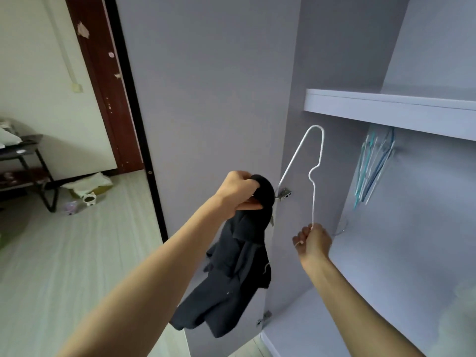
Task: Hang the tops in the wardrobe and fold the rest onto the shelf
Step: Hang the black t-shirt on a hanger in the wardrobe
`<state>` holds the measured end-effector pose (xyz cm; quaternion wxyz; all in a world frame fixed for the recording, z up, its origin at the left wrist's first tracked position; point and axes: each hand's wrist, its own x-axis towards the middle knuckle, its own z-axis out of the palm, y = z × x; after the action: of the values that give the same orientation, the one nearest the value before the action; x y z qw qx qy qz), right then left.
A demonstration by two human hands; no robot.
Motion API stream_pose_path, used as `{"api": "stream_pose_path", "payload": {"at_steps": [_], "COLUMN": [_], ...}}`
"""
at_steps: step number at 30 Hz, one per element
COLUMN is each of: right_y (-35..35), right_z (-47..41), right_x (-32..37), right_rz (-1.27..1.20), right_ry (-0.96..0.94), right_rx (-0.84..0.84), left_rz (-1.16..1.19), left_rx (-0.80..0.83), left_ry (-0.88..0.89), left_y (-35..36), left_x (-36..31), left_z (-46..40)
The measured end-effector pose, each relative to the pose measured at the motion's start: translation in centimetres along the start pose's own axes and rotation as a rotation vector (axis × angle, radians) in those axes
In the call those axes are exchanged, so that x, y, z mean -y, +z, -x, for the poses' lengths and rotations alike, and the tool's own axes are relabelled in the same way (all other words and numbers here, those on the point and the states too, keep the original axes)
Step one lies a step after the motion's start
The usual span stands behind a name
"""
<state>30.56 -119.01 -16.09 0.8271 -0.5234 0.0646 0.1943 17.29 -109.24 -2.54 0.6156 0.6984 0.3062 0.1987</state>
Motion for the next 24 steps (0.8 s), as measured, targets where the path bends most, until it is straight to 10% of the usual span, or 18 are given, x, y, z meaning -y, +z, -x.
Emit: {"api": "stream_pose_path", "payload": {"at_steps": [5,13,24], "right_y": [2.3,0.5,1.0], "right_z": [1.0,0.3,-0.2], "right_x": [-1.6,2.2,5.6], "right_rz": [0.100,0.644,0.935], "right_ry": [-0.006,-0.821,-1.095], "right_rx": [0.029,0.086,0.152], "left_rz": [0.154,-0.341,-0.604], "left_rx": [-0.072,-0.381,-0.271], "left_ry": [0.022,0.070,-0.052], "left_y": [-2.2,-8.5,-9.0], "left_x": [0.0,2.9,6.6], "left_z": [0.2,-0.3,-1.0]}}
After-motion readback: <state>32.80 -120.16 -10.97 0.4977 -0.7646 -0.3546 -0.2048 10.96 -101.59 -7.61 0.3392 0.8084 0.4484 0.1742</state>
